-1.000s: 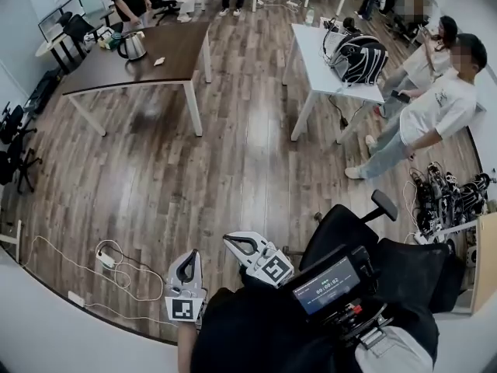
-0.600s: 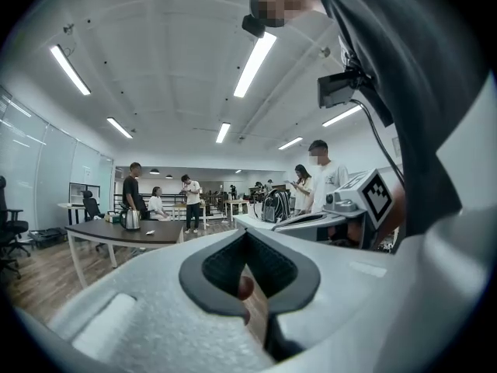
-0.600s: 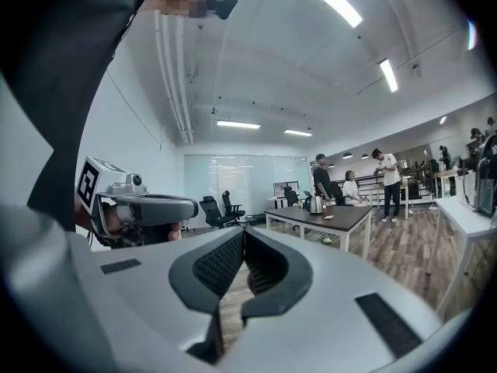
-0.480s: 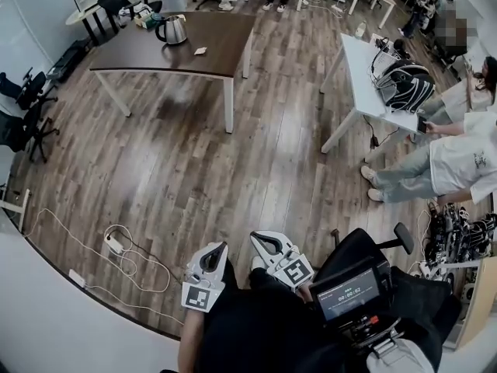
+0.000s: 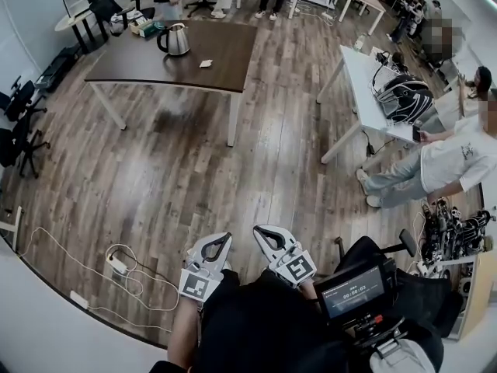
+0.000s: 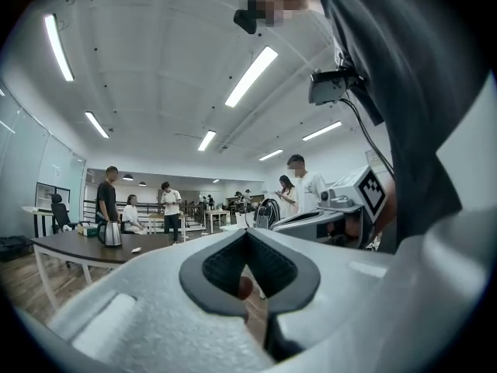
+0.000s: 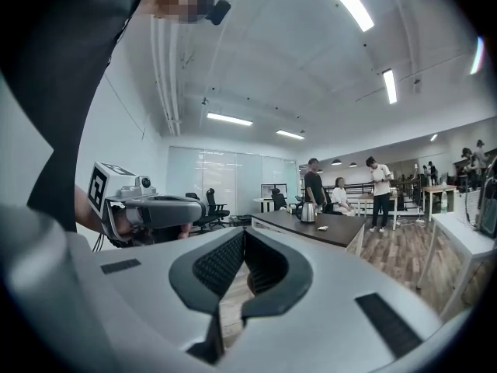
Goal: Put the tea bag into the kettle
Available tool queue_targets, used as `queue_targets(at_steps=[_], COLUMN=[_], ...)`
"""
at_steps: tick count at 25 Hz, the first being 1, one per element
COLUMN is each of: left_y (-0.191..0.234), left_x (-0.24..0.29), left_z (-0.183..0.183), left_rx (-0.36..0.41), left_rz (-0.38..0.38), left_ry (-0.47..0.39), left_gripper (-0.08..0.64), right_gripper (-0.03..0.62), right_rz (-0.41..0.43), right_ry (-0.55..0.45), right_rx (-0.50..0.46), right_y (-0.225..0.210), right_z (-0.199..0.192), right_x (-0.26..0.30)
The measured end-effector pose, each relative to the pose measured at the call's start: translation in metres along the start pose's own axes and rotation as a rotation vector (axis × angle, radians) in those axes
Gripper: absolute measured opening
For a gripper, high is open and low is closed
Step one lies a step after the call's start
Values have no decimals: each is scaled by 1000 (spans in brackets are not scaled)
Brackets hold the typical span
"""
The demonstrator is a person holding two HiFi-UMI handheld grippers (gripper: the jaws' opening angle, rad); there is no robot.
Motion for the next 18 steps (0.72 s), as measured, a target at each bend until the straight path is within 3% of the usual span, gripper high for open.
queue_targets(at_steps=[6, 9, 14, 16, 18], left_y=[53, 73, 122, 139, 151], left_x=[-4, 6, 34, 52, 74], left_z=[-12, -21, -38, -40, -42], left_rx=[17, 13, 47, 60, 66], left_rz=[-15, 46, 238, 264, 240], left_ry=[28, 49, 117, 121, 116], left_gripper=[1, 0, 1, 0, 0], right_gripper=[5, 6, 5, 5, 5], right_rz=[7, 0, 38, 68, 93], right_ry=[-13, 2, 9, -27, -60], right_rx=[-2, 9, 34, 47, 68], right_y=[-2, -23, -67, -89, -111], right_z=[-4, -10, -26, -28, -31], right_x=[50, 69, 112, 131, 148])
Point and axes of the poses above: the fingertips, and each gripper's own axes: x forward along the fingers, y to its left, z out of its top, the point moved 6 cm from there along -x, backward along the fingers, and after that the axes turned 15 degrees about -y, right-handed, at the moved point
